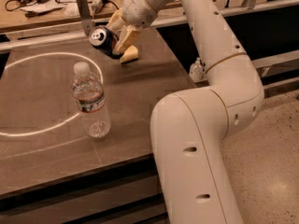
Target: Knock pepsi can over
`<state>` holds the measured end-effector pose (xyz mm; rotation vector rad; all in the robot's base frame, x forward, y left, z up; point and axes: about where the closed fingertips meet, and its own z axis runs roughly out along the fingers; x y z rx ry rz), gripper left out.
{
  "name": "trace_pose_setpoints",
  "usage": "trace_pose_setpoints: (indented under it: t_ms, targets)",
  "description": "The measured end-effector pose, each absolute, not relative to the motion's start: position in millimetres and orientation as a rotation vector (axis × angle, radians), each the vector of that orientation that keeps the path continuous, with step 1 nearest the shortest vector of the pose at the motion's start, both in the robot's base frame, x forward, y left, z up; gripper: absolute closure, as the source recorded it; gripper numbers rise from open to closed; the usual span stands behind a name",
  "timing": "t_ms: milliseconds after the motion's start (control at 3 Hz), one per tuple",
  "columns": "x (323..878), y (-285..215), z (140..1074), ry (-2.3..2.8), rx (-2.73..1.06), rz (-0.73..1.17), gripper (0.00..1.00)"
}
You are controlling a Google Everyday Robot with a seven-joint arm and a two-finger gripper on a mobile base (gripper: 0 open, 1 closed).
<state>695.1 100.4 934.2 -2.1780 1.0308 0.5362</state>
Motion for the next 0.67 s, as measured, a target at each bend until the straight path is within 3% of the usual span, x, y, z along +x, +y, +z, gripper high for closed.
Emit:
trace_pose_setpoints:
  t_ms: [667]
  targets:
    - [683, 81, 936, 1.181, -2.23, 0.425, 1.0]
